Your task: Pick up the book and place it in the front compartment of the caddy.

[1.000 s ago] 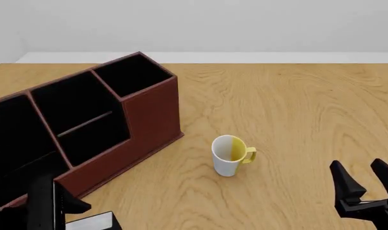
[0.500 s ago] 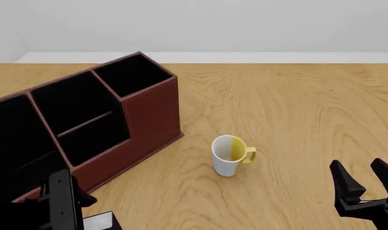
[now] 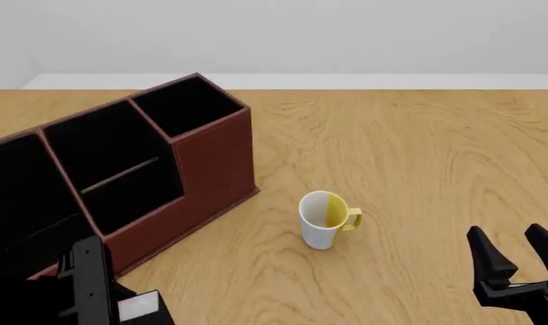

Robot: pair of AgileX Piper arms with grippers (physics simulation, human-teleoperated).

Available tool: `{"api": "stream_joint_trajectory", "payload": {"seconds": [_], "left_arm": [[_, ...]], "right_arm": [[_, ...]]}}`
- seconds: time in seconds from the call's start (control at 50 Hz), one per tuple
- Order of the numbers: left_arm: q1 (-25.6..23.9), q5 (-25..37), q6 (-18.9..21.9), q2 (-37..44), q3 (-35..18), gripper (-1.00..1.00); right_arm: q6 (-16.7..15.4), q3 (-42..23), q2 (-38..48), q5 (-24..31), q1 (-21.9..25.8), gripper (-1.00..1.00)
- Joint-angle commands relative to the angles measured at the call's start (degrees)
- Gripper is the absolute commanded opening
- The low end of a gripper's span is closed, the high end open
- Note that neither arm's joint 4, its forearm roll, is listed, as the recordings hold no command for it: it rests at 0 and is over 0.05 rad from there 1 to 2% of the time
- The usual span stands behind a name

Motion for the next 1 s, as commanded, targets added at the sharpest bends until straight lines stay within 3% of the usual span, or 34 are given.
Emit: {"api": "stream_joint_trajectory", "payload": {"seconds": [0.02, 0.2, 0.24, 0.32, 0.42, 0.5, 0.52, 0.72, 0.78, 0.86, 0.94, 0.96, 1.0], "left_arm": [[6.74, -2.13, 8.74, 2.32, 3.09, -1.0], [3.99, 6.16, 11.55, -4.21, -4.04, -1.0], [1.78, 10.06, 10.49, -5.85, -8.82, -1.0], [0.99, 13.33, 10.7, -6.27, -13.91, -1.0], [0.82, 16.88, 12.54, -7.58, -15.95, -1.0], [-1.19, 20.24, 11.56, -7.61, -21.75, -1.0], [-0.32, 20.21, 12.78, -7.26, -22.91, -1.0], [-4.11, 20.29, 10.61, -1.62, -37.42, -1.0], [-4.31, 20.29, 8.68, 1.19, -45.16, -1.0], [-4.84, 20.29, 8.46, 3.01, -50.8, -1.0], [-3.91, 20.29, 8.91, 4.63, -51.82, -1.0], [-1.01, 20.29, 12.02, 5.05, -50.58, -1.0], [-0.59, 20.29, 9.72, 6.61, -52.72, -1.0]], "right_arm": [[-0.13, 0.0, -0.47, 0.35, -0.12, 1.0], [-0.17, 0.0, 1.87, -1.46, -0.06, 1.0], [-0.21, 0.0, 1.88, -1.37, -0.08, 1.0], [-0.19, 0.0, 1.58, -1.09, -0.08, 1.0], [-0.09, 0.0, 1.11, -0.64, -0.14, 1.0], [0.08, 0.0, 1.55, -0.86, -0.24, 1.0], [0.13, 0.0, 1.68, -0.96, -0.27, 1.0], [0.32, 0.0, 2.73, -1.57, -0.35, 1.0], [0.39, 0.0, 4.51, -2.86, -0.33, 1.0], [0.34, 0.0, 5.45, -3.57, -0.43, 1.0], [0.34, 0.0, 7.73, -5.31, -0.58, 1.0], [0.14, 0.0, 7.49, -5.08, -0.56, 1.0], [0.11, 0.0, 7.95, -5.35, -0.65, 1.0]]}}
